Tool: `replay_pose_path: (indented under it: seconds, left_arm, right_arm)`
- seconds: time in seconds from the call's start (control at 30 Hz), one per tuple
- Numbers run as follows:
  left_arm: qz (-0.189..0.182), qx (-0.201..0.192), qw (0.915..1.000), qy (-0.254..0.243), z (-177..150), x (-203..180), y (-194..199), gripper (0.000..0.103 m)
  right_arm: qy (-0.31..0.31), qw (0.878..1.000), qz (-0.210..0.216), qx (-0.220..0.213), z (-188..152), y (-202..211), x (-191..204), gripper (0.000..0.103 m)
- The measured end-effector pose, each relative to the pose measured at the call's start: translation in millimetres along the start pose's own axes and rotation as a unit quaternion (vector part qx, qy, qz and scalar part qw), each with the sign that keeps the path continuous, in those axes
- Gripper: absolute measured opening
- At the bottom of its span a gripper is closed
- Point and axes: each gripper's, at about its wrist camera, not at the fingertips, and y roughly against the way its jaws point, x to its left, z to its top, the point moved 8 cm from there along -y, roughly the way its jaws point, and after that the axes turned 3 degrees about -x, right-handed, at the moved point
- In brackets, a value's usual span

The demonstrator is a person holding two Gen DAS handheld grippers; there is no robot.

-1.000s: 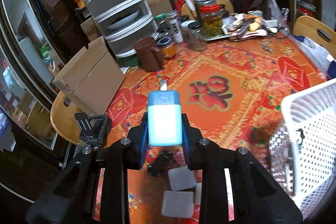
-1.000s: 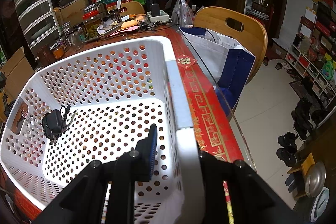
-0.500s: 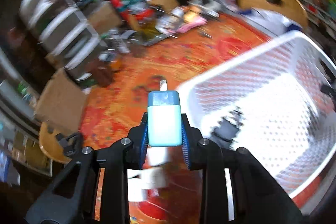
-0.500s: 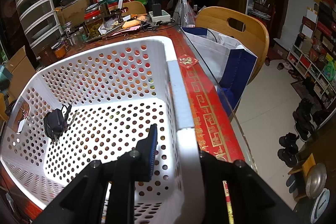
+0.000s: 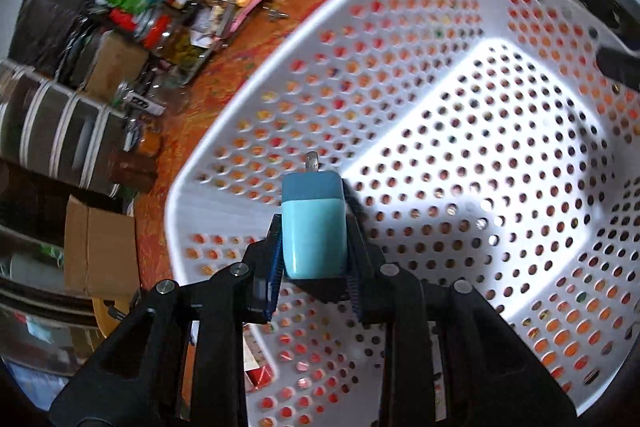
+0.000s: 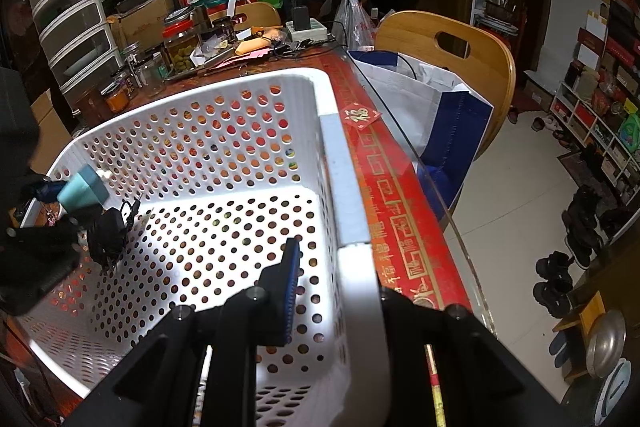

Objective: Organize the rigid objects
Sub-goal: 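Carry the teal charger into the basket and release it, then grasp the large white charger with the left gripper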

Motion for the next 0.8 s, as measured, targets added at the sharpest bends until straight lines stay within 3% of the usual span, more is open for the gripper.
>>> replay_pose_path:
  seconds: [0.17,0.23,0.3,0.37,0.43,0.53,0.6,0.63,0.7,0.8]
  left_arm:
    - [-0.019,0.014,0.9996,-0.017,0.1,-18.1,-10.9,0.026]
    - [-0.019,0.005,0.9997,-0.017,1.1,-19.0,-8.2,0.033]
    - [-0.011,-0.016,0.9996,-0.019,2.0,-14.7,-1.2,0.068]
    - [0.002,-0.059,0.9983,0.001,0.1,-3.6,16.9,0.083]
    - [-0.015,-0.085,0.9954,0.042,-9.3,17.2,36.0,0.084]
    - [-0.034,-0.132,0.9839,0.115,-41.8,71.4,68.1,0.087]
    - [-0.019,-0.151,0.9737,0.170,-84.0,120.5,79.4,0.103]
    - [-0.013,-0.150,0.9702,0.190,-102.8,140.4,78.4,0.103]
    - [-0.002,-0.121,0.9648,0.234,-147.7,171.4,60.3,0.103]
    - [-0.023,-0.054,0.9523,0.299,-217.3,186.1,4.8,0.103]
  right_arm:
    - [0.000,1.000,0.001,0.001,0.0,0.1,0.7,0.017]
    - [0.000,1.000,0.001,0.002,0.0,0.1,0.5,0.017]
    - [0.001,1.000,0.000,0.002,-0.2,0.3,0.8,0.017]
    - [0.001,1.000,0.000,0.002,0.2,0.1,0.3,0.018]
    - [0.002,1.000,-0.003,0.003,0.4,0.1,0.2,0.018]
    - [0.005,1.000,-0.004,0.005,-0.9,0.3,-0.1,0.018]
    - [0.007,1.000,-0.006,0.005,-1.4,1.0,0.1,0.018]
    - [0.008,1.000,-0.007,0.005,-1.2,1.1,0.1,0.018]
    - [0.006,1.000,-0.007,0.002,-1.0,1.7,-0.1,0.018]
    - [0.005,1.000,-0.009,-0.001,-0.9,2.6,-0.9,0.018]
